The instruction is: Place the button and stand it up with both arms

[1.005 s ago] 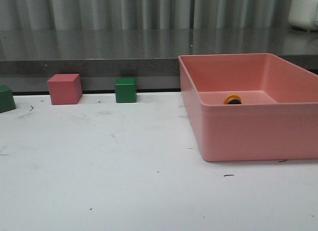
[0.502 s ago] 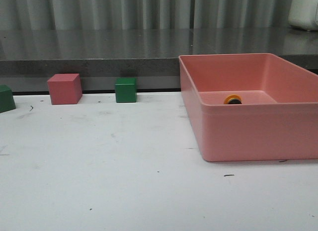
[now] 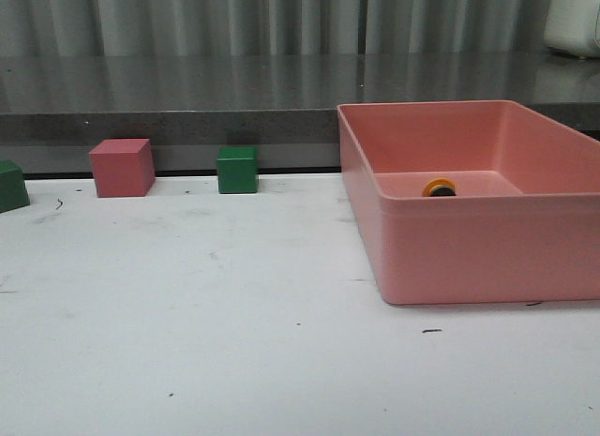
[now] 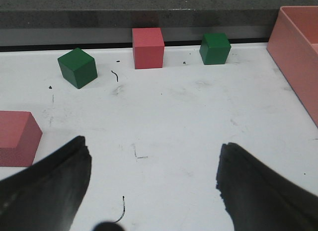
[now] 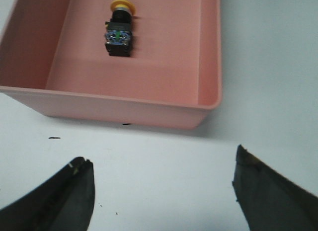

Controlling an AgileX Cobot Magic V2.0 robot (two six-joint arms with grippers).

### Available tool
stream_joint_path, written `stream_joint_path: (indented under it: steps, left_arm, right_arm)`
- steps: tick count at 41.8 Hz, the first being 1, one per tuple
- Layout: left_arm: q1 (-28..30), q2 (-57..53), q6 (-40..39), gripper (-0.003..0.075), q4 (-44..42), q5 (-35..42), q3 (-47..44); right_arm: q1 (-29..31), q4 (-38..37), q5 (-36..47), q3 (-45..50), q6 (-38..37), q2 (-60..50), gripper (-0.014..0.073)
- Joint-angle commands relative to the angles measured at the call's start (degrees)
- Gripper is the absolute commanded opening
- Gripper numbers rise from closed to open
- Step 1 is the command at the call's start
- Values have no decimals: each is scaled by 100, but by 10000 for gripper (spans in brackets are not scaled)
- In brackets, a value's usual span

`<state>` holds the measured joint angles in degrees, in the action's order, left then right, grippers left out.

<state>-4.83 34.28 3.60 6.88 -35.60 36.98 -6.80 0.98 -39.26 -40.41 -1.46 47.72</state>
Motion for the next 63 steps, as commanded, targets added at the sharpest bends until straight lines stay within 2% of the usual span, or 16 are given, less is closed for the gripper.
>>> stream_joint_path:
  steps: [1,6,11,28,42,54,63]
  left_arm:
    - [-35,43,-1,523,37,422,157]
    - [-35,43,-1,500,37,422,157]
    - [-35,43,-1,490,37,422,157]
    - [-35,43,-1,490,37,422,157]
    - [-35,43,-1,490,37,422,157]
    - [-35,43,-1,490,37,422,157]
    - [-35,43,-1,490,37,422,157]
  right_arm:
    - [-310,44,256,-490,41,277,562]
    - [-758,39,184,-936,41,838,549]
    - [-926,39,51,-1408,41,1476,549]
    - [-900,-32,-229,-3007,-129,3702,549]
    - [-510,15,-674,-4320,-572,5403,549]
    - [-450,295,-798,-5179,-584,6371,549]
    - [-450,367,-798,-5428,-584,6816,549]
